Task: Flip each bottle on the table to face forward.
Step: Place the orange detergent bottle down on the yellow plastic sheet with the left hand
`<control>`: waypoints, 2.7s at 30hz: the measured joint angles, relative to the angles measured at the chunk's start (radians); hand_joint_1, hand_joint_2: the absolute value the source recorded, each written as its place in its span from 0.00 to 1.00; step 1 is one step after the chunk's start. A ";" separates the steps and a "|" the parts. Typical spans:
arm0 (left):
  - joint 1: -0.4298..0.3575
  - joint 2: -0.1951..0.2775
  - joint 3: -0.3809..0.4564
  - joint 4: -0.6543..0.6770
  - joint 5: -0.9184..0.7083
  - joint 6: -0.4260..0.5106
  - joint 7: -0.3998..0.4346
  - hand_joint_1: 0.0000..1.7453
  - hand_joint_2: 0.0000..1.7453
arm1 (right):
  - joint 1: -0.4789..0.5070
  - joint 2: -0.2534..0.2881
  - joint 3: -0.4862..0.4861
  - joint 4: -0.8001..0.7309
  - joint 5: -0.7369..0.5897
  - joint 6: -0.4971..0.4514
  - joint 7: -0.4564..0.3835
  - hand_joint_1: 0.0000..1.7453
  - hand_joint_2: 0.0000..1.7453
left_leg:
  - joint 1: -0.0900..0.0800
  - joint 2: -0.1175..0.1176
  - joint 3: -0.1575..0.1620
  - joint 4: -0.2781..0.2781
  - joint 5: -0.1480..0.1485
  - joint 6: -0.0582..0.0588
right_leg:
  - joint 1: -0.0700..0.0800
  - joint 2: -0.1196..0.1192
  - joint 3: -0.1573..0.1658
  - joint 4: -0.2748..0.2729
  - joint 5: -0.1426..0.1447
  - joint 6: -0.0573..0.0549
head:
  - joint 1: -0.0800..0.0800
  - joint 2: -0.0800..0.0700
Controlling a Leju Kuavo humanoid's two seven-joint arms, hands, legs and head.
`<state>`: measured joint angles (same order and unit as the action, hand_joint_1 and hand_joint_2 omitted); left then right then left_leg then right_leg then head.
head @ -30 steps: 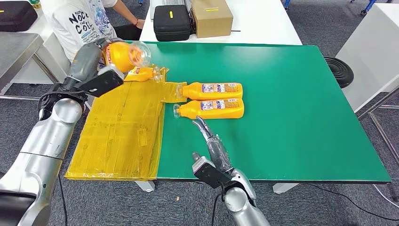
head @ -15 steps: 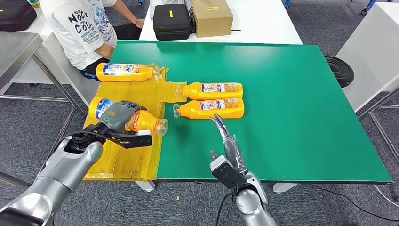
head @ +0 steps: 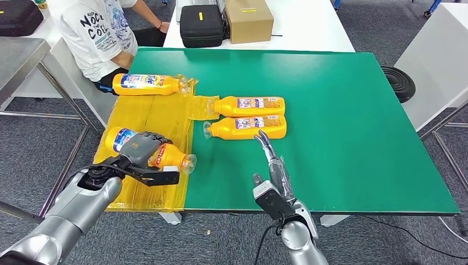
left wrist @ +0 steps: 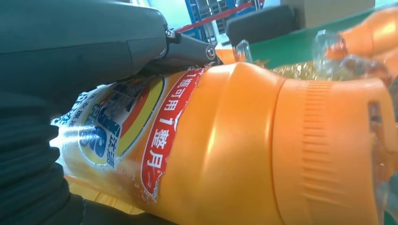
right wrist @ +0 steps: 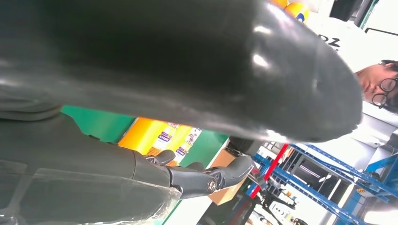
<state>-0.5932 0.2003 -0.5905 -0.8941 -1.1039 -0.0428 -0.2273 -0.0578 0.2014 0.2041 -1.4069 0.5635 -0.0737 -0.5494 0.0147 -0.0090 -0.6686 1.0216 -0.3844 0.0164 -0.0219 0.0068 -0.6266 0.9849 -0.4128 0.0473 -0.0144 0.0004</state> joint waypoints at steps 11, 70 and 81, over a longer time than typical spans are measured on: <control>-0.058 0.005 0.000 0.056 -0.018 -0.049 -0.006 1.00 1.00 | 0.000 0.000 -0.003 0.000 -0.004 0.002 -0.004 0.00 0.00 | 0.000 0.000 0.000 0.000 0.000 0.000 | 0.000 0.000 0.000 0.000 0.000 0.000 | 0.000 0.000; -0.208 0.007 -0.020 0.418 0.100 -0.175 -0.151 0.00 1.00 | -0.074 0.003 0.011 0.182 -0.055 -0.009 -0.056 0.00 0.00 | 0.000 0.000 0.001 0.000 0.000 0.000 | 0.000 0.000 0.002 0.001 0.000 0.000 | 0.000 0.000; -0.209 0.007 -0.020 0.424 0.116 -0.176 -0.148 0.00 0.50 | -0.082 0.003 0.011 0.194 -0.064 -0.017 -0.057 0.00 0.00 | 0.000 0.000 0.002 0.000 0.000 0.000 | 0.000 0.000 0.002 0.001 0.000 0.000 | 0.000 0.000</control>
<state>-0.8019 0.2071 -0.6108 -0.4702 -0.9876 -0.2184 -0.3754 -0.1399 0.2041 0.2155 -1.2134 0.4994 -0.0911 -0.6062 0.0148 -0.0093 -0.6670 1.0216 -0.3840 0.0162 -0.0217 0.0068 -0.6250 0.9859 -0.4128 0.0472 -0.0145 0.0004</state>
